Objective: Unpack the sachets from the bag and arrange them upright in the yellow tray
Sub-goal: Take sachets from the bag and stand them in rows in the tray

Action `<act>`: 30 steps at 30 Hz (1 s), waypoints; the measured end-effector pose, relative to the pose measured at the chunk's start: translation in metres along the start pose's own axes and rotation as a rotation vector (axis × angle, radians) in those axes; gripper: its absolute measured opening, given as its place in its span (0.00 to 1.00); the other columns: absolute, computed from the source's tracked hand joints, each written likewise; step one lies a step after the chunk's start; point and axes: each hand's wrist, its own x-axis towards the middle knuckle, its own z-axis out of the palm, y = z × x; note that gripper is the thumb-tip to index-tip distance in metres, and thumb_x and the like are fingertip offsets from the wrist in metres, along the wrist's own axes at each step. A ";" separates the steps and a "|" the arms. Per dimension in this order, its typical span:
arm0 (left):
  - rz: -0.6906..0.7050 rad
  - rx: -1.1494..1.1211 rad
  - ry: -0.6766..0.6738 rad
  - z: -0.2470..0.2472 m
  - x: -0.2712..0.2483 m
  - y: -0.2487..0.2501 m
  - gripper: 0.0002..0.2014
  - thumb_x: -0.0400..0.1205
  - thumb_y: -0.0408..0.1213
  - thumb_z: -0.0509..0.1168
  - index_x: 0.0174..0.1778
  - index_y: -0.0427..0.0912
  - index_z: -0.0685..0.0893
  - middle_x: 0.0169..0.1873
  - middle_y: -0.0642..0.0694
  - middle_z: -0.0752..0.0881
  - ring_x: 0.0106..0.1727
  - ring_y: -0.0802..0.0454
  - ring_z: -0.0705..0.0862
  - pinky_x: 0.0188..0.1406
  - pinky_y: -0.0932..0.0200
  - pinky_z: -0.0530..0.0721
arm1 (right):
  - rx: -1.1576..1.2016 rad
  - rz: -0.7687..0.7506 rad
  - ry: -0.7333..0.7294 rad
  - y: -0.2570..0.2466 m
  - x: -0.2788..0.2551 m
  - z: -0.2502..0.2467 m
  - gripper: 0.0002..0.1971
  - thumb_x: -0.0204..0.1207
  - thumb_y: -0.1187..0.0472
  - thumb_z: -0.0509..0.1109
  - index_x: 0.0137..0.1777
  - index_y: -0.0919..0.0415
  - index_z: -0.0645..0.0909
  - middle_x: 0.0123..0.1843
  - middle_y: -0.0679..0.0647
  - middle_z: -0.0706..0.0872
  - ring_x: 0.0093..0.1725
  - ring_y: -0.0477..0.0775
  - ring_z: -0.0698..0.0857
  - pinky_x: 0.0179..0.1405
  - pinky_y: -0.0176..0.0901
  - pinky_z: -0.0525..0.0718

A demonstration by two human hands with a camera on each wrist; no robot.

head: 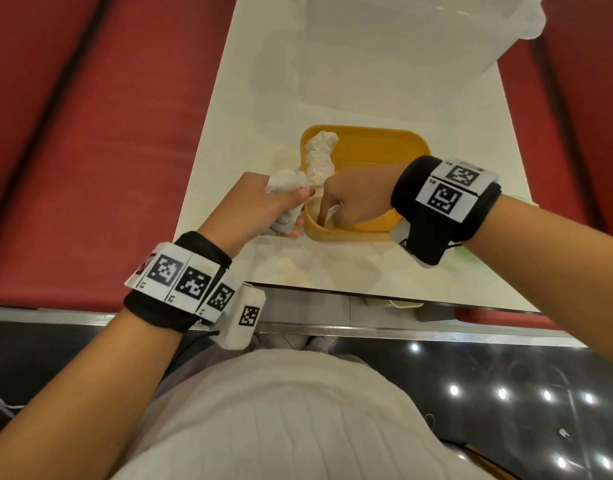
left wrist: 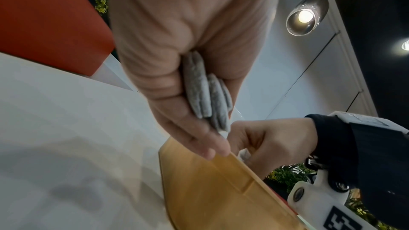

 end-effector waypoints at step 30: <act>-0.023 0.089 0.051 0.002 -0.001 0.007 0.24 0.80 0.48 0.71 0.60 0.29 0.86 0.48 0.26 0.88 0.50 0.39 0.91 0.59 0.37 0.86 | -0.023 0.053 -0.001 0.000 -0.004 0.005 0.20 0.82 0.66 0.56 0.71 0.55 0.78 0.53 0.51 0.82 0.50 0.53 0.78 0.50 0.40 0.74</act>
